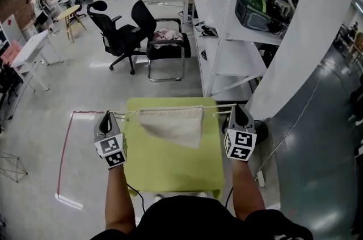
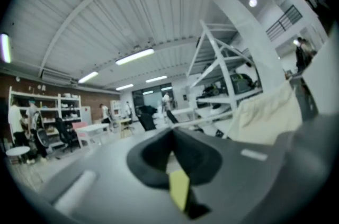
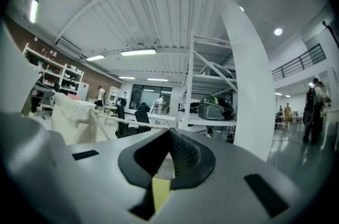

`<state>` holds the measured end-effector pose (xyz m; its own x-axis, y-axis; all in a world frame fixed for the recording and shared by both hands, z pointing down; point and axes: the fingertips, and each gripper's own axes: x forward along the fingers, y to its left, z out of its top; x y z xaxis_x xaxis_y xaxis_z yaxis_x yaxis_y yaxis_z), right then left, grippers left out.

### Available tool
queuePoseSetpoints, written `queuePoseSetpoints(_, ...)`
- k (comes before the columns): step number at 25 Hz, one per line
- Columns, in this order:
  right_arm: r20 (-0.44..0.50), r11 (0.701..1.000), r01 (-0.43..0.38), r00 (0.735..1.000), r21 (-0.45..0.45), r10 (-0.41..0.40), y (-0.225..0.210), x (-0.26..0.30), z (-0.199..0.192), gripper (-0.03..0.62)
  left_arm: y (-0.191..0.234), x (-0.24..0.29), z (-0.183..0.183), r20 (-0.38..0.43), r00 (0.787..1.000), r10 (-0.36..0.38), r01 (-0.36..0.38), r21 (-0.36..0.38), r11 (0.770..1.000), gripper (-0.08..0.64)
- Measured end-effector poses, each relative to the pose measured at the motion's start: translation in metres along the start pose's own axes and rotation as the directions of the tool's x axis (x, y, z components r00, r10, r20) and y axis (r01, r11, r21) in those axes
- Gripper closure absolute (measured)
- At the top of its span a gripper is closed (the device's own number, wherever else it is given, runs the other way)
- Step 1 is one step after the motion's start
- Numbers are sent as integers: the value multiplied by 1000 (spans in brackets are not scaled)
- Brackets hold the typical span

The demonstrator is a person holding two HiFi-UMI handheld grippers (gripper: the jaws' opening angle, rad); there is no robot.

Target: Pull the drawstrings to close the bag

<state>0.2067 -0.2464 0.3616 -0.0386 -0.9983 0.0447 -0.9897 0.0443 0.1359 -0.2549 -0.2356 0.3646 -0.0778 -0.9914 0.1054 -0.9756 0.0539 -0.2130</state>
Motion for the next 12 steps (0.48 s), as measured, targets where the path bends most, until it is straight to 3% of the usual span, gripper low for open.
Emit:
queuePoseSetpoints(5, -25, 987, 89, 996, 135, -86, -54, 12, -7, 584, 29, 7, -5, -8, 1000, 19, -20, -119, 993, 555)
queuePoseSetpoints(8, -6, 983, 114, 993, 146, -115, -67, 13, -3, 584, 50, 8, -8, 7, 998, 57, -55, -174, 983, 555)
queuePoseSetpoints(12, 32, 972, 132, 990, 197, -141, -80, 10, 10, 584, 87, 1, -10, 36, 994, 105, -88, -315, 945, 555)
